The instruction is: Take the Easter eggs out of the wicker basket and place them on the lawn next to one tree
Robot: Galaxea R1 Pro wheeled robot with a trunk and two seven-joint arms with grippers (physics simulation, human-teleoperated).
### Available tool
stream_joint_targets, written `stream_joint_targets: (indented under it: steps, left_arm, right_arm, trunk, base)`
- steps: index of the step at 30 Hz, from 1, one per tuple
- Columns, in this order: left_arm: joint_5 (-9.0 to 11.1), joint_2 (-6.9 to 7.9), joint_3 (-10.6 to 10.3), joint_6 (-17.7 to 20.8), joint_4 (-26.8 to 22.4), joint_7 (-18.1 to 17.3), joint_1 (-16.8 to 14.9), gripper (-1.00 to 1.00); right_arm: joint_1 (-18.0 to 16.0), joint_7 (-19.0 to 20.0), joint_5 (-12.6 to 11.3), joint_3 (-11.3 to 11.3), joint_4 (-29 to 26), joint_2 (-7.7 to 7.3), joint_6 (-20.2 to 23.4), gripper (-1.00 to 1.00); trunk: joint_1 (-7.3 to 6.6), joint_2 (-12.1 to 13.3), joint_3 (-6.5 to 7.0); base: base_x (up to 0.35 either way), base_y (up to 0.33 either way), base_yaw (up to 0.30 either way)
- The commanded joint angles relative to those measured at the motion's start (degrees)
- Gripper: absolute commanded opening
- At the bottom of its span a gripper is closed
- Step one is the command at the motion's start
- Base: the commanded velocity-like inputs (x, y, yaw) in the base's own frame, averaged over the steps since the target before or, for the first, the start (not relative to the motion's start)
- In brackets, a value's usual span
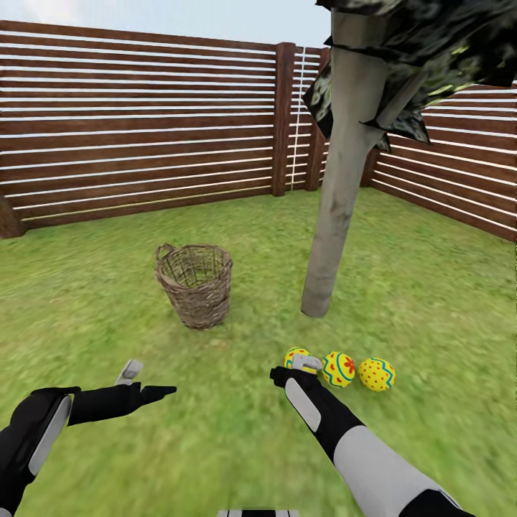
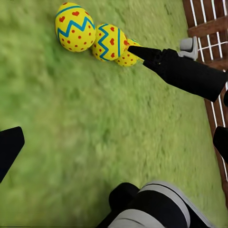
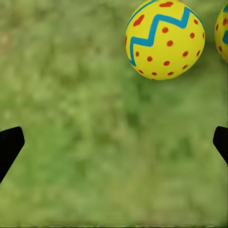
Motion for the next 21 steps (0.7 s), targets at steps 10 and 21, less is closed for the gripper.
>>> stream_joint_targets:
  steps: [10, 21]
  left_arm:
    - [-0.09, 0.01, 0.03, 0.27, -0.01, -0.12, -0.02, 1.0]
    - [-0.09, 0.01, 0.03, 0.27, -0.01, -0.14, -0.02, 1.0]
  right_arm:
    - [-0.04, -0.37, -0.26, 0.14, -0.06, 0.0, 0.2, 1.0]
    - [-0.04, -0.32, -0.26, 0.14, -0.12, 0.0, 0.2, 1.0]
  trunk:
    - [-0.29, 0.12, 2.17]
    - [-0.57, 0.26, 4.61]
  base:
    - [-0.212, 0.0, 0.0]
    - [-0.009, 0.0, 0.0]
